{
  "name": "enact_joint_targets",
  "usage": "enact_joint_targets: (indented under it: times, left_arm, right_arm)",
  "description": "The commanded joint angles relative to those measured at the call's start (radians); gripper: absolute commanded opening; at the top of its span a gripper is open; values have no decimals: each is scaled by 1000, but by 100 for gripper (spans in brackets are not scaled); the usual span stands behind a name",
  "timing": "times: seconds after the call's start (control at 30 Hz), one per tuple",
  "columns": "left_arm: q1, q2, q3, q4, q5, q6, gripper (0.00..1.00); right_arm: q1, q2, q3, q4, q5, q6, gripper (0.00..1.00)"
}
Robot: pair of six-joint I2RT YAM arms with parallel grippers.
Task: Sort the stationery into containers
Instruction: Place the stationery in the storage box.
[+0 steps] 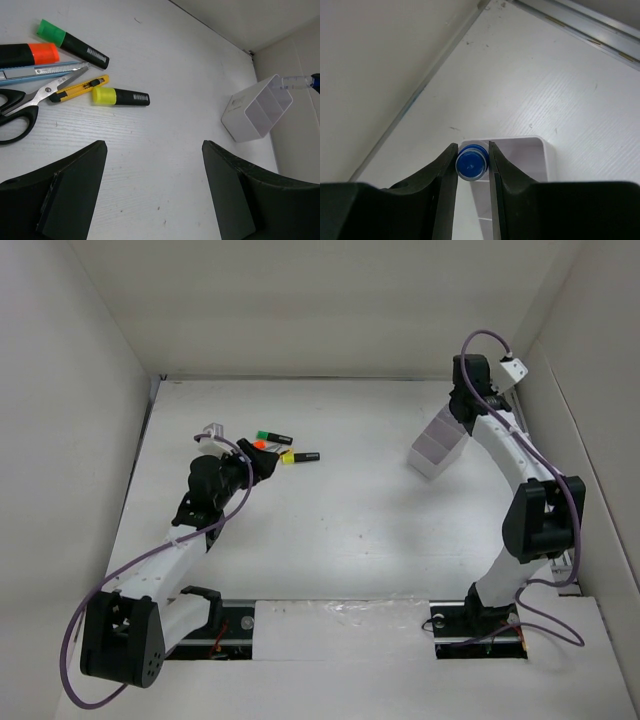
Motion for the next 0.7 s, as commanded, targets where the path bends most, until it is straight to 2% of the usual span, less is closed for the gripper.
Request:
enact_joint_targets:
  times: [0.0,0.33,0.57,0.67]
  left_arm:
    - [-1,-23,36,50,22,17,74]
    - [-1,-23,36,59,23,17,74]
    - [-1,-23,36,59,25,17,74]
    - [-1,-23,36,59,14,17,74]
  right_arm:
    - [1,-42,-20,42,5,10,3]
    - [1,-67,-40,28,34,22,3]
    - [41,-34,-40,19,71,31,21]
    - [52,-34,-29,10,84,31,38]
